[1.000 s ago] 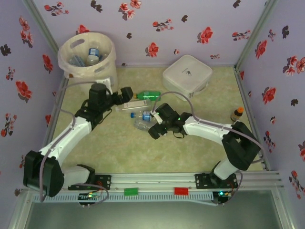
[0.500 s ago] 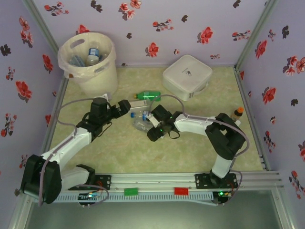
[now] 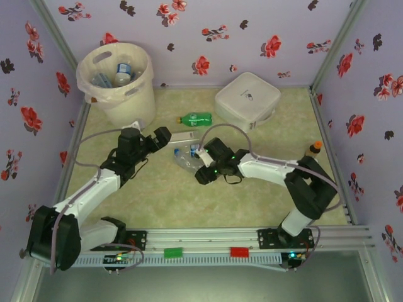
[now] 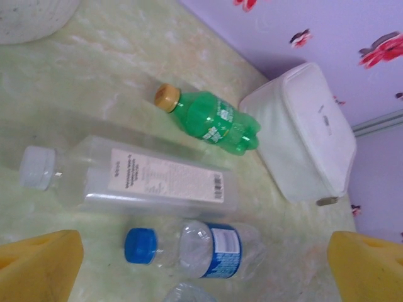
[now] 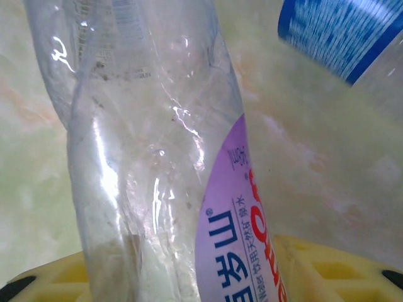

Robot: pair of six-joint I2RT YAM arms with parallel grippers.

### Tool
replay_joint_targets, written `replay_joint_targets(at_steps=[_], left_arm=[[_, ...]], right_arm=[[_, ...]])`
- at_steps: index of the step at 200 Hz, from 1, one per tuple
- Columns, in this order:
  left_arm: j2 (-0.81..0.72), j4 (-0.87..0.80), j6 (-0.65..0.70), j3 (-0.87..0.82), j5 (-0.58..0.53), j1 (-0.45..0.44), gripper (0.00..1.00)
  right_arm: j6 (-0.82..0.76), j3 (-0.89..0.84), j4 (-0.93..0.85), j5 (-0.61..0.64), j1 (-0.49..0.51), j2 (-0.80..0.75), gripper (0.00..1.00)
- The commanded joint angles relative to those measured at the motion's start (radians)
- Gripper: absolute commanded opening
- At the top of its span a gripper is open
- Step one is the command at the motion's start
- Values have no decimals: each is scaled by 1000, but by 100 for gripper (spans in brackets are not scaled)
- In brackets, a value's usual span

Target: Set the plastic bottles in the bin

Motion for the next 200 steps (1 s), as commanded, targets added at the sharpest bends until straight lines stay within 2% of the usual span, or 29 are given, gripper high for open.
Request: replay_joint_targets(at_steps=[1, 77, 156, 200], left_arm=[[-25, 71, -30, 13, 32, -5, 100], [54, 132, -43, 101, 54, -109, 100], [212, 252, -60, 163, 49, -250, 100], [315, 374, -117, 180, 80, -268, 96]], right_arm=[[37, -25, 63, -14, -16, -83, 38], [171, -138, 242, 56, -81, -268, 37], [206, -148, 300, 39, -98, -332, 37], [187, -83, 289, 0, -102, -301, 37]])
